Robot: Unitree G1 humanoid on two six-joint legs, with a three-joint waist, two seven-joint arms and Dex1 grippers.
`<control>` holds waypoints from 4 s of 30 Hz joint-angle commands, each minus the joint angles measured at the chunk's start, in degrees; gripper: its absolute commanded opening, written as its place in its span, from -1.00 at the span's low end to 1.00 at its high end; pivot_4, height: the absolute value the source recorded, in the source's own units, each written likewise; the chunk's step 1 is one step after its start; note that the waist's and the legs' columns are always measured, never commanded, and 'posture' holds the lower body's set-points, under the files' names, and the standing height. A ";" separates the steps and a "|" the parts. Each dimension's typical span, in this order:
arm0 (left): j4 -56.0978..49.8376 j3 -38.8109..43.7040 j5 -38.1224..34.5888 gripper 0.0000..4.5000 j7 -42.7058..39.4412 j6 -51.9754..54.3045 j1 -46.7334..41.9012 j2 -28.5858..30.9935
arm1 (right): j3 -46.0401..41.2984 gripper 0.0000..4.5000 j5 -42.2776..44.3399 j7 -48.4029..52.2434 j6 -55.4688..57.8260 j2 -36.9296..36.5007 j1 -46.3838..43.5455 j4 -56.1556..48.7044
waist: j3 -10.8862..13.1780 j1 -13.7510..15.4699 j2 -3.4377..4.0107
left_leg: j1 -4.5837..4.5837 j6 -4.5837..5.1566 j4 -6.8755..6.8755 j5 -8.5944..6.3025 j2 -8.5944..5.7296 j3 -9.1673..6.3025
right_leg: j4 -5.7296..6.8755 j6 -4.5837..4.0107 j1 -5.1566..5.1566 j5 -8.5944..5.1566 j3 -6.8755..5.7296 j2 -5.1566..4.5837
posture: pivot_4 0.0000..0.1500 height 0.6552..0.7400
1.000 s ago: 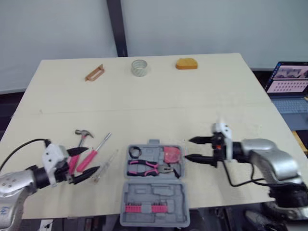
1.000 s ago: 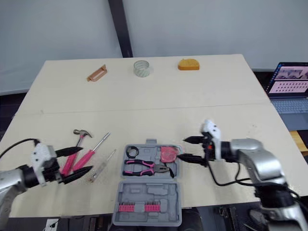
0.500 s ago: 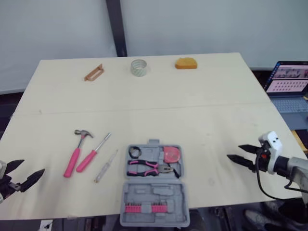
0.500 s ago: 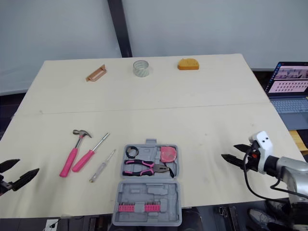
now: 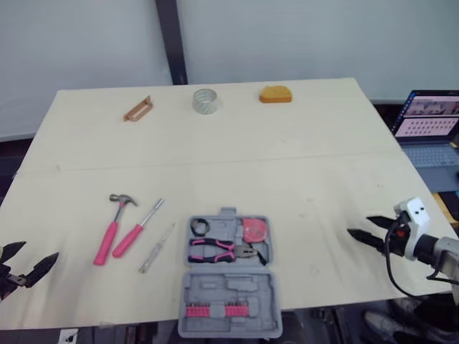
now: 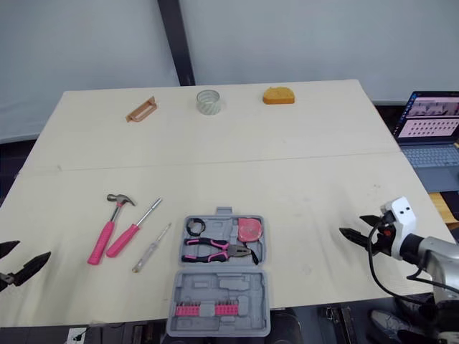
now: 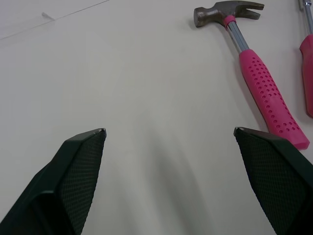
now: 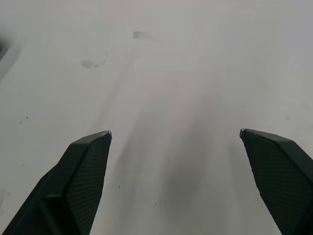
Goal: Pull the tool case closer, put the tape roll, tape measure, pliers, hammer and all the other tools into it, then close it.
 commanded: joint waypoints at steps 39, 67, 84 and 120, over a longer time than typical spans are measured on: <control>-36.23 -44.28 6.05 -0.99 -7.42 23.51 -13.72 -0.97 | 37.76 -1.00 -6.97 3.43 17.51 -0.92 -6.97 -35.77 | 0.09 0.36 -0.02 | -0.06 -0.01 0.16 -0.02 0.01 -0.03 | 0.02 -0.02 0.01 0.01 0.01 0.03 | 1.00 1.00; -30.22 -48.61 12.16 -0.99 -3.38 18.97 -21.04 -8.68 | 37.11 -1.00 -10.97 1.31 13.74 6.30 -12.91 -25.25 | 0.08 0.28 -0.03 | -0.03 -0.01 0.21 -0.02 0.01 -0.02 | 0.05 -0.02 0.03 0.03 0.01 0.04 | 1.00 1.00; -26.27 -47.87 14.21 -0.99 -1.36 14.88 -24.68 -11.51 | 37.39 -1.00 -13.79 1.04 10.19 10.00 -19.26 -16.91 | 0.08 0.22 -0.03 | 0.01 -0.02 0.22 -0.01 0.01 -0.02 | 0.08 -0.02 0.07 0.03 0.01 0.04 | 1.00 1.00; -25.48 -47.76 15.41 -0.99 0.41 12.95 -25.99 -13.88 | 35.99 -1.00 -15.58 2.81 11.28 11.40 -17.80 -18.62 | 0.08 0.31 -0.04 | -0.01 -0.02 0.22 -0.01 0.01 -0.02 | 0.07 -0.01 0.07 0.03 0.01 0.04 | 1.00 1.00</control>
